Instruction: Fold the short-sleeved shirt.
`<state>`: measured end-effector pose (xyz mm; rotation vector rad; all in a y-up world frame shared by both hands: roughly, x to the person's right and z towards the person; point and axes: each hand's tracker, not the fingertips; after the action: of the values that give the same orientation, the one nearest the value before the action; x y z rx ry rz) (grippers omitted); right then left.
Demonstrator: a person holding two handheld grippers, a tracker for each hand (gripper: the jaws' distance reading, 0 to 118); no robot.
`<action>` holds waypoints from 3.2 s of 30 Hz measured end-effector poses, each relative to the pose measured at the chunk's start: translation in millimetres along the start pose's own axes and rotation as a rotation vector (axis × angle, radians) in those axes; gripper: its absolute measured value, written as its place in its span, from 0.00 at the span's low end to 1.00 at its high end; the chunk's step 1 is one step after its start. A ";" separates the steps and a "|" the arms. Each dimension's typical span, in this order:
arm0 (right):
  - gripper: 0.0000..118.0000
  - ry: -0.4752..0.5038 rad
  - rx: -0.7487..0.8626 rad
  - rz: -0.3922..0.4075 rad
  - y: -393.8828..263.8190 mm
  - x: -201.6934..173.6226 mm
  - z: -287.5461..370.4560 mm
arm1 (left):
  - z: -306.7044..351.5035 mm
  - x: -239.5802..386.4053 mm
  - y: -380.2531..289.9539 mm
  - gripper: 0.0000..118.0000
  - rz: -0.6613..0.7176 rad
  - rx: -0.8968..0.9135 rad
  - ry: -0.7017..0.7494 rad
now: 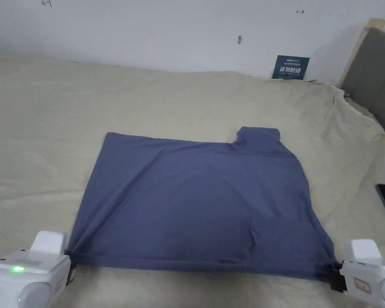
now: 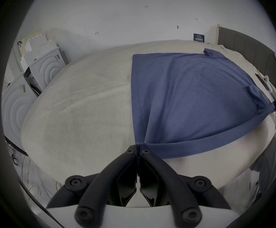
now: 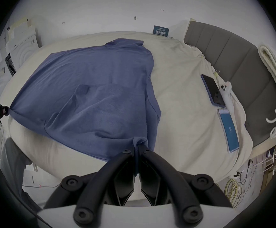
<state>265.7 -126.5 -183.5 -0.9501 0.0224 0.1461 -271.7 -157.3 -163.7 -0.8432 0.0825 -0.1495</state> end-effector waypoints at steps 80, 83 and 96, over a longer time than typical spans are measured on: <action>1.00 -0.043 0.336 -0.219 4.1 -31.9 62.8 | 98.8 51.1 48.4 0.00 0.176 0.553 -0.029; 1.00 -0.066 0.284 -0.220 -4.7 -27.3 49.0 | 98.7 50.8 47.9 0.00 0.176 0.558 -0.032; 0.54 -0.052 -0.068 -0.224 -29.0 -20.0 -14.5 | 98.9 52.2 46.5 0.00 0.174 0.540 -0.042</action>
<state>250.4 -157.2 -166.8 -1.0094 -0.1369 -0.0353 -202.6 -62.5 -133.7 -0.2973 0.0710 0.0128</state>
